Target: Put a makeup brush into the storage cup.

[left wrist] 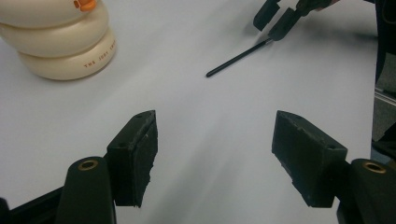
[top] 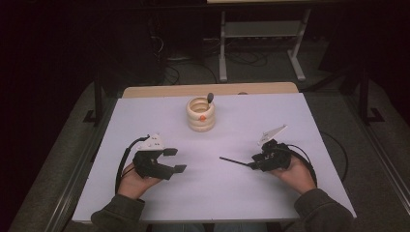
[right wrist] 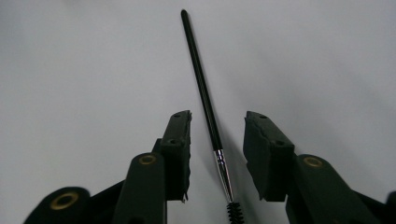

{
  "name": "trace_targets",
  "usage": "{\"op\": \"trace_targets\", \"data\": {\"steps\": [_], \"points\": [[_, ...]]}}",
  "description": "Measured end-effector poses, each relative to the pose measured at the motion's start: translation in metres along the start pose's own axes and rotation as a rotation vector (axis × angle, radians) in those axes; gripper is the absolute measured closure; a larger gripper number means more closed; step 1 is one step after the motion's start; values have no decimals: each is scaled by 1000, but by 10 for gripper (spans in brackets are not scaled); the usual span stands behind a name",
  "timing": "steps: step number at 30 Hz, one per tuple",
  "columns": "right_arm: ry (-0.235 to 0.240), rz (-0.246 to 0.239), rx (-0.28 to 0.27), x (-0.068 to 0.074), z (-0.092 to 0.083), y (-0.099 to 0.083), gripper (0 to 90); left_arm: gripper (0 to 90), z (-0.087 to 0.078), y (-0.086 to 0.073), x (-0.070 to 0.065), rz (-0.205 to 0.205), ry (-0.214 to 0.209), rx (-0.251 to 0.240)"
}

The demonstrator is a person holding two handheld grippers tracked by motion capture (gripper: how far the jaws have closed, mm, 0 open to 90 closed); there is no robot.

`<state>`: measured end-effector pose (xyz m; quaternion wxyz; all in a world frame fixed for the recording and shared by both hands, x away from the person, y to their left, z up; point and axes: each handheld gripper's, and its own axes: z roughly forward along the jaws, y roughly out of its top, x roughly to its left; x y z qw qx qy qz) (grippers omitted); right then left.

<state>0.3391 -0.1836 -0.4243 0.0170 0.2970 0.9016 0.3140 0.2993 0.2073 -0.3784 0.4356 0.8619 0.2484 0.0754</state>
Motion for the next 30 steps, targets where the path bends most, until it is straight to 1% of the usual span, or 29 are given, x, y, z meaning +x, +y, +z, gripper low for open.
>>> {"op": "trace_targets", "data": {"steps": [3, 4, 5, 6, 11, 14, 16, 22, 25, 27, 28, 30], "points": [[3, -18, 9, -1, 5, 2, 659, 306, 0, 0, 0, -1, -1, 1], [-1, -32, 14, -1, 7, 2, 672, 306, 0, 0, 0, -1, -1, 1], [7, -27, 19, 0, 8, 3, 681, 306, 0, 0, 0, 0, -1, 1], [1, -38, 23, 0, 9, 4, 694, 306, 0, 0, 0, -1, -2, 1], [10, -49, 36, -2, 14, 5, 733, 306, 1, 0, 0, -1, -2, 2], [7, -55, 43, -2, 17, 6, 747, 306, 1, 0, 0, -3, -3, 9], [5, -72, 45, -3, 17, 6, 761, 305, 1, 0, 0, -2, -4, 10], [-32, -130, 51, 0, 18, 6, 823, 305, 3, 0, 0, -3, -5, 13], [-35, -151, 52, 0, 19, 6, 838, 305, 4, -1, 0, -6, -6, 12], [-31, -143, 53, 1, 18, 6, 846, 305, 5, 0, 0, -1, -6, 16], [-29, -156, 51, 0, 19, 6, 848, 305, 5, 0, 0, 2, -8, 19], [-25, -150, 53, 0, 19, 6, 850, 305, 6, -1, 0, -5, -11, 22]]}}
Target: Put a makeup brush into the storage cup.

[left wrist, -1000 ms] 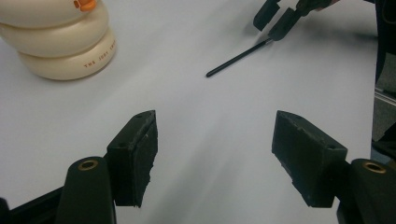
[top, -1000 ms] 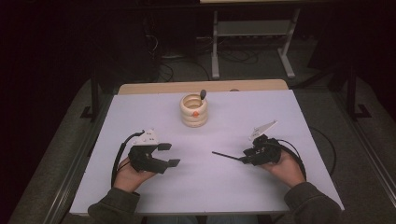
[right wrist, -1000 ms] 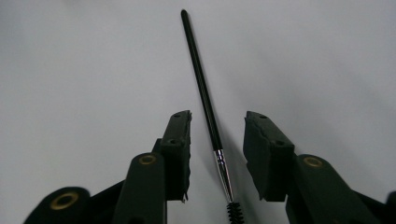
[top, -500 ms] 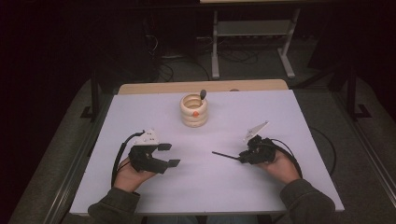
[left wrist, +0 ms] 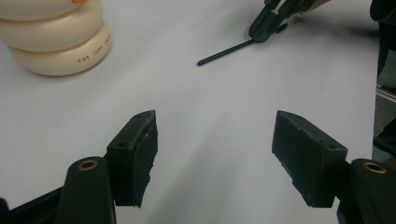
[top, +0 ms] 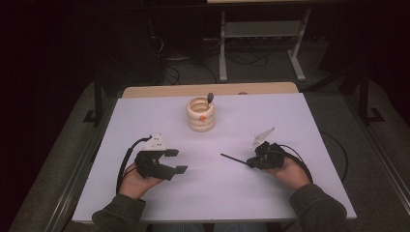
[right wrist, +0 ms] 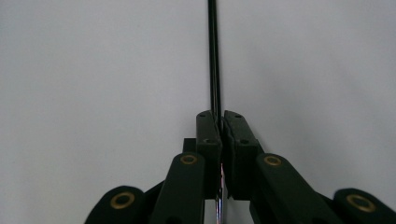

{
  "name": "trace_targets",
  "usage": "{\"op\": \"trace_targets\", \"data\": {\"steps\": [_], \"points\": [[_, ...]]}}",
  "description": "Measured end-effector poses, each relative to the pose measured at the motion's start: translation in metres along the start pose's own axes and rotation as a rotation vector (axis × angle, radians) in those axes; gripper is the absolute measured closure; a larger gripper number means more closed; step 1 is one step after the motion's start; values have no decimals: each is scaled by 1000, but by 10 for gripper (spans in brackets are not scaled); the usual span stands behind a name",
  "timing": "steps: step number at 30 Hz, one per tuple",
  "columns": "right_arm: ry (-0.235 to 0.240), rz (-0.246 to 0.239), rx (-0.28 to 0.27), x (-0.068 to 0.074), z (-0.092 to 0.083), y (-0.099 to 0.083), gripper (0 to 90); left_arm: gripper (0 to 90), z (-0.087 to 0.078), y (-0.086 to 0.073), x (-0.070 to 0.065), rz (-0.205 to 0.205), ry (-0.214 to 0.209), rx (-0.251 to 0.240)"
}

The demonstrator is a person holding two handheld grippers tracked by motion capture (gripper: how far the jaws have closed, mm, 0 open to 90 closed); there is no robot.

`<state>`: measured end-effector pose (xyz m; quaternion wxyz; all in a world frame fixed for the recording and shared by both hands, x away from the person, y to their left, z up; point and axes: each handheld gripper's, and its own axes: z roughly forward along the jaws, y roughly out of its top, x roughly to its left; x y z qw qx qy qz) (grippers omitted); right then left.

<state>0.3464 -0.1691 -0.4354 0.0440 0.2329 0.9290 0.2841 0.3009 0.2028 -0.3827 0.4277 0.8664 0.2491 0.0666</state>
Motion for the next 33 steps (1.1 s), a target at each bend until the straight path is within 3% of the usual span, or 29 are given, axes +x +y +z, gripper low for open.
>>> {"op": "trace_targets", "data": {"steps": [9, 15, 24, 27, 30, 31, 33], "points": [[44, 31, -17, -3, -2, -1, 853, 305, 7, 1, -1, 1, -17, 10], [68, -9, -28, 3, -5, 3, 853, 306, 13, 5, -4, 7, -30, 21], [87, -25, -53, 7, -10, 4, 853, 309, 17, 9, -7, 20, -36, 35], [81, -51, -72, 10, -21, 11, 853, 310, 17, 13, -8, 30, -38, 39], [95, -37, -89, 14, -27, 15, 853, 310, 18, 15, -9, 38, -39, 40], [94, -69, -94, 16, -32, 20, 853, 312, 18, 16, -10, 36, -40, 41], [94, -77, -97, 17, -34, 21, 853, 315, 19, 18, -11, 50, -43, 48]]}}
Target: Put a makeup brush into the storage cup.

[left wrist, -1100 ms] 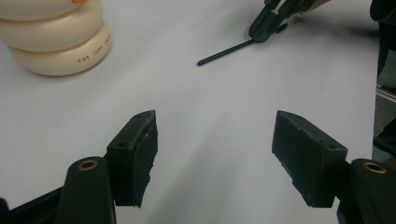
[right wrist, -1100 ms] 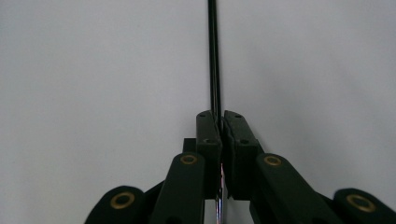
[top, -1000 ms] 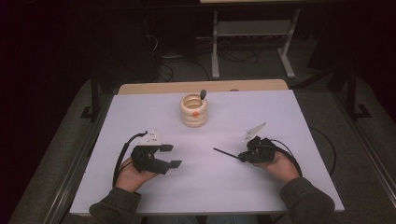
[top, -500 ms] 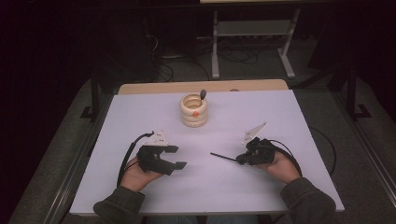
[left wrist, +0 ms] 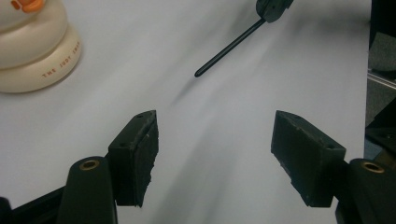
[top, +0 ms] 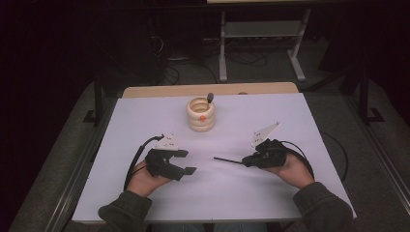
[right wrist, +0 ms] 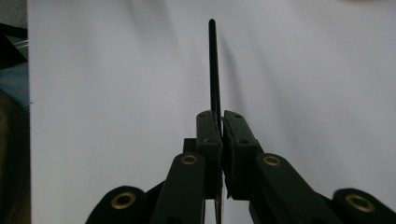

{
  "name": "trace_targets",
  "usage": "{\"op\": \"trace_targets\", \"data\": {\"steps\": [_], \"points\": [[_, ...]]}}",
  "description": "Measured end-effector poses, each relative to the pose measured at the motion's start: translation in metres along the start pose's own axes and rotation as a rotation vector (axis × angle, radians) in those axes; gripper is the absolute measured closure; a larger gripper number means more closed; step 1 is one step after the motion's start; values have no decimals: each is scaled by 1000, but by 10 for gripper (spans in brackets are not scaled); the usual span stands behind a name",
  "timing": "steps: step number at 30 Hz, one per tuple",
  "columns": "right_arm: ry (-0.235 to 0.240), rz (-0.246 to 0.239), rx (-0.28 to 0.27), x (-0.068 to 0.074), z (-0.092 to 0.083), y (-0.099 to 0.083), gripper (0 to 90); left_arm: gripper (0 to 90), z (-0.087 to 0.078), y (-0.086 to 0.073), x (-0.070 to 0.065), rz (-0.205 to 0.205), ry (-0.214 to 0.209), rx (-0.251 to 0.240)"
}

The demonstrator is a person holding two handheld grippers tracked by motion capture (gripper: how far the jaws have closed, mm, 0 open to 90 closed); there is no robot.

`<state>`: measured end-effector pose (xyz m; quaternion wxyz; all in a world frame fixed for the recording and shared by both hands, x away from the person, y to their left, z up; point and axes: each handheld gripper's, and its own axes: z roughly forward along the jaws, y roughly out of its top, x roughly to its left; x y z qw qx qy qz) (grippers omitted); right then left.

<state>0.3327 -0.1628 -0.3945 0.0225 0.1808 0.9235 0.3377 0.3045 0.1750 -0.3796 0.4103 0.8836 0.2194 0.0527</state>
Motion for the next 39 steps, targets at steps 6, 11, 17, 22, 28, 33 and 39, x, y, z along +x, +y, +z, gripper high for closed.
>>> {"op": "trace_targets", "data": {"steps": [6, 11, 17, 22, 28, 33, 39], "points": [[27, -35, -17, 9, -6, 13, 853, 331, 0, 8, -3, 33, -1, 15], [31, -75, -43, 17, -12, 28, 853, 338, -1, 15, -6, 53, -8, 16], [76, -138, -42, 29, -13, 48, 853, 371, 1, 24, -11, 99, -17, 35], [94, -164, -35, 32, -12, 56, 853, 404, 2, 27, -15, 124, -31, 58], [119, -199, -20, 38, -6, 64, 852, 493, 8, 29, -22, 168, -64, 91], [136, -210, -12, 41, -1, 67, 852, 587, 10, 28, -24, 194, -100, 105], [169, -226, 8, 46, 7, 70, 852, 647, 15, 28, -28, 233, -135, 154]]}}
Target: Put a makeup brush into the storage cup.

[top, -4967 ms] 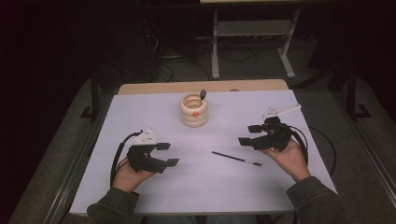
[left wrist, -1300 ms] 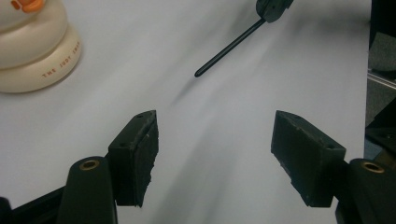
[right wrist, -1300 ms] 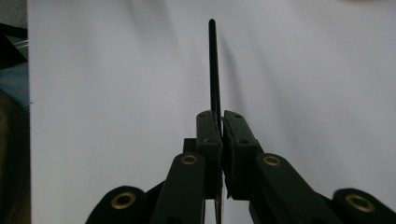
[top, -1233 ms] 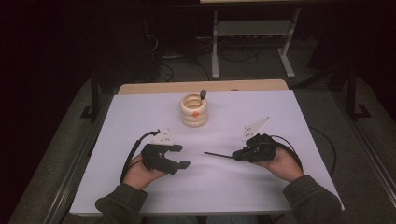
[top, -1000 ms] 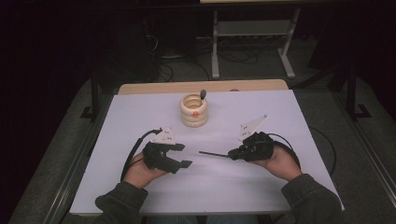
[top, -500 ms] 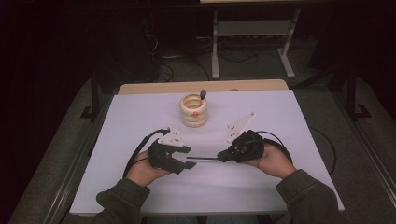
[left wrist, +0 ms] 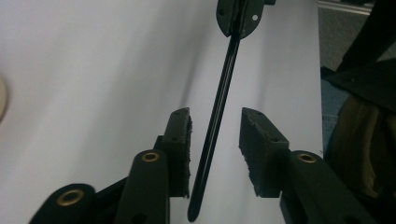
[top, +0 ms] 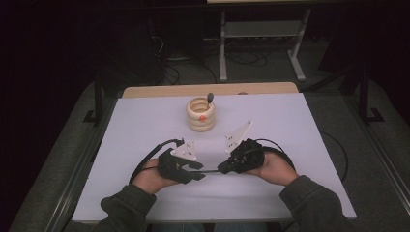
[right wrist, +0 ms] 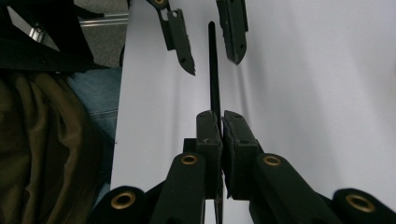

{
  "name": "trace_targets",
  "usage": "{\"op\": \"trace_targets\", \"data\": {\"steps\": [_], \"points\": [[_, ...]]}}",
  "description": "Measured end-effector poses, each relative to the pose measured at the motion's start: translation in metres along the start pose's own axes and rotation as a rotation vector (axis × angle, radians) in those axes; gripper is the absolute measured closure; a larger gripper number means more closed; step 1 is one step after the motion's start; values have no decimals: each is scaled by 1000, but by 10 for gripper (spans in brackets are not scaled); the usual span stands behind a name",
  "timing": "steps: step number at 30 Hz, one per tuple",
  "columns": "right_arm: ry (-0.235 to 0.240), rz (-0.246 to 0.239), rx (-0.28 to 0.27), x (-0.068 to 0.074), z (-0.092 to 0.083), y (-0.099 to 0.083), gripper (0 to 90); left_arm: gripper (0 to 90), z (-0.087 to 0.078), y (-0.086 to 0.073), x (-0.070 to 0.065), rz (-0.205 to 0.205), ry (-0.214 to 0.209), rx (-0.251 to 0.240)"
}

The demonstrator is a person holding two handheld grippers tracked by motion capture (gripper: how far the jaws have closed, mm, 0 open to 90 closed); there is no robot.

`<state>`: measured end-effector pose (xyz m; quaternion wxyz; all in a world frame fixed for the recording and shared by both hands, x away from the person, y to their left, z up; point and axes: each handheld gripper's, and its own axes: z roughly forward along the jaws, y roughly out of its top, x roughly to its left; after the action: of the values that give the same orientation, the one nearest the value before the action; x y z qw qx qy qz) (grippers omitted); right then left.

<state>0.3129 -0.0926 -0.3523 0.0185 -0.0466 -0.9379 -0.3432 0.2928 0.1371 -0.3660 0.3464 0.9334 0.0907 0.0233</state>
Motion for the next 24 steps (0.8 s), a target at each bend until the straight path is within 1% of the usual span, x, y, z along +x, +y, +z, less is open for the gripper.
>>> {"op": "trace_targets", "data": {"steps": [1, 2, 3, 5, 6, 10, 12, 13, 15, 16, 17, 18, 19, 21, 24], "points": [[2, -6, 1, 1, 1, 1, 852, 657, 1, 0, 0, 12, -6, 7], [8, -12, -1, 1, 1, 1, 852, 681, 1, 0, 0, 12, -6, 7], [13, -18, -2, 2, 2, 2, 852, 704, 2, 0, -2, 37, -26, 21], [15, -30, -1, 3, 4, 3, 852, 734, 3, 0, -3, 40, -33, 25], [24, -31, 2, 3, 5, 3, 852, 750, 4, 0, -4, 46, -45, 25], [34, -52, 3, 5, 7, 4, 852, 833, 5, 0, -5, 66, -50, 49], [37, -42, -4, 4, 7, 3, 849, 842, 6, 0, -6, 69, -50, 51], [49, -19, -9, 4, 6, 2, 845, 846, 6, 0, -7, 71, -48, 52], [41, -6, -42, 2, 5, 0, 834, 849, 6, 0, -7, 69, -43, 49], [46, 6, -54, 2, 4, -1, 829, 850, 6, -1, -6, 68, -41, 48], [37, 9, -61, 1, 4, -2, 793, 851, 6, -1, -6, 68, -41, 48], [25, 19, -73, 1, 3, -3, 769, 851, 7, -2, -6, 62, -30, 56], [25, 19, -73, 1, 3, -3, 769, 851, 7, -2, -6, 62, -30, 56], [-1, 54, -110, 0, -1, -7, 679, 852, 7, -4, -4, 50, -23, 51], [-9, 98, -158, -2, -7, -12, 643, 852, 6, -7, -3, 31, -12, 42]]}}
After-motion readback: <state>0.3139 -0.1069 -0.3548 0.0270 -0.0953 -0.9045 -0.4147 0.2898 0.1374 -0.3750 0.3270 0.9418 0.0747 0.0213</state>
